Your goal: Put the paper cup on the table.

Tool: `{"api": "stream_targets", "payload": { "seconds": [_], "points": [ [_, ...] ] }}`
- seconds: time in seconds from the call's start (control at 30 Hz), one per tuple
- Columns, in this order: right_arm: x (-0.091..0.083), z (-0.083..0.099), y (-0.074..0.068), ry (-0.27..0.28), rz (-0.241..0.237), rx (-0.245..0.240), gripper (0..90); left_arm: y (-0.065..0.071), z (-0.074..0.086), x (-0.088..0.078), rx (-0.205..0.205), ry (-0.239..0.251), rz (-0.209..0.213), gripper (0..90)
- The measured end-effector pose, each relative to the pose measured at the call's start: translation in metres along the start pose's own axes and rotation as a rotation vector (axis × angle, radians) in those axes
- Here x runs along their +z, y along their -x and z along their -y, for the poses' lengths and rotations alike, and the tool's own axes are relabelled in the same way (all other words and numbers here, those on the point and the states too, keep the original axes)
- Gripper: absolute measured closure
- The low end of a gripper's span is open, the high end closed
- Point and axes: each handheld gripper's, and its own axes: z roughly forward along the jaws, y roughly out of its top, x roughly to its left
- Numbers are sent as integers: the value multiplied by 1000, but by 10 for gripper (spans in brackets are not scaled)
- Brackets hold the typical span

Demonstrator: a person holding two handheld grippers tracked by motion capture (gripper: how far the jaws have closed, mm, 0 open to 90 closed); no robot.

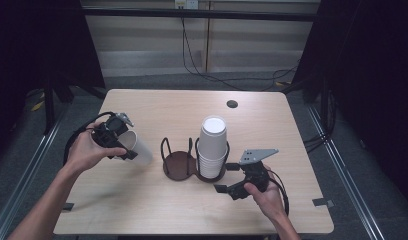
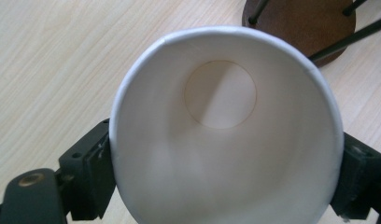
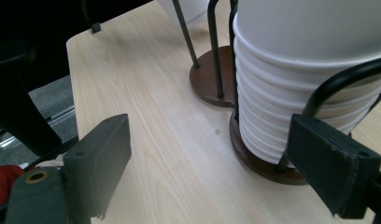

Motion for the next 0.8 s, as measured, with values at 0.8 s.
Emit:
{"api": "stream_targets", "payload": {
  "seconds": [0.8],
  "points": [
    [5,1,-2,-39,11,3,141,7,-24,31,65,-49,-56,71]
  ]
}}
